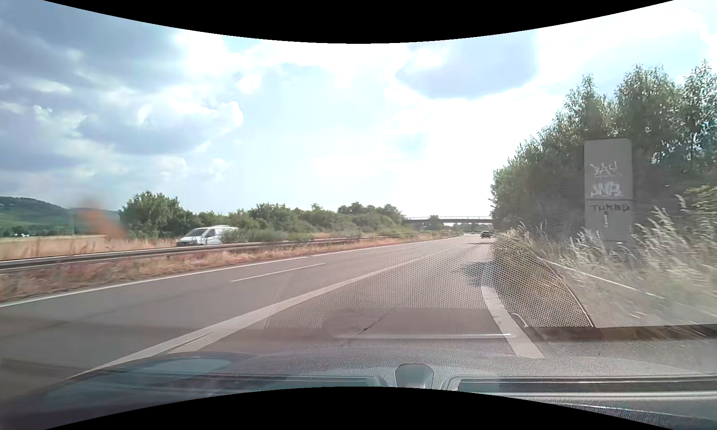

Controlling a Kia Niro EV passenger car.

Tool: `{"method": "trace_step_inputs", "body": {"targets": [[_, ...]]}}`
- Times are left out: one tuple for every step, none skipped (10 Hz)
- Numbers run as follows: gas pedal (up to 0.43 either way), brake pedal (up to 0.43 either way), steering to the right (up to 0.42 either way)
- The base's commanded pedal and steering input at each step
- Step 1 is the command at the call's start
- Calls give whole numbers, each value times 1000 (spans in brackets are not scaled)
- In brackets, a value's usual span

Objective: Follow the waypoints while adhering to traffic rules and regulations

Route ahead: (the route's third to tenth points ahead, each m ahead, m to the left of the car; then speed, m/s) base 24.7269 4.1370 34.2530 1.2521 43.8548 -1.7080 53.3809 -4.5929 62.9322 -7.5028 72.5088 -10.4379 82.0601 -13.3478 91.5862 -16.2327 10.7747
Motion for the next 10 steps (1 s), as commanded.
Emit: {"method": "trace_step_inputs", "body": {"targets": [[177,0,105],[197,0,104],[209,0,103],[220,0,101],[228,0,97],[240,0,93],[260,0,90],[268,0,87],[268,0,79],[280,0,72]]}}
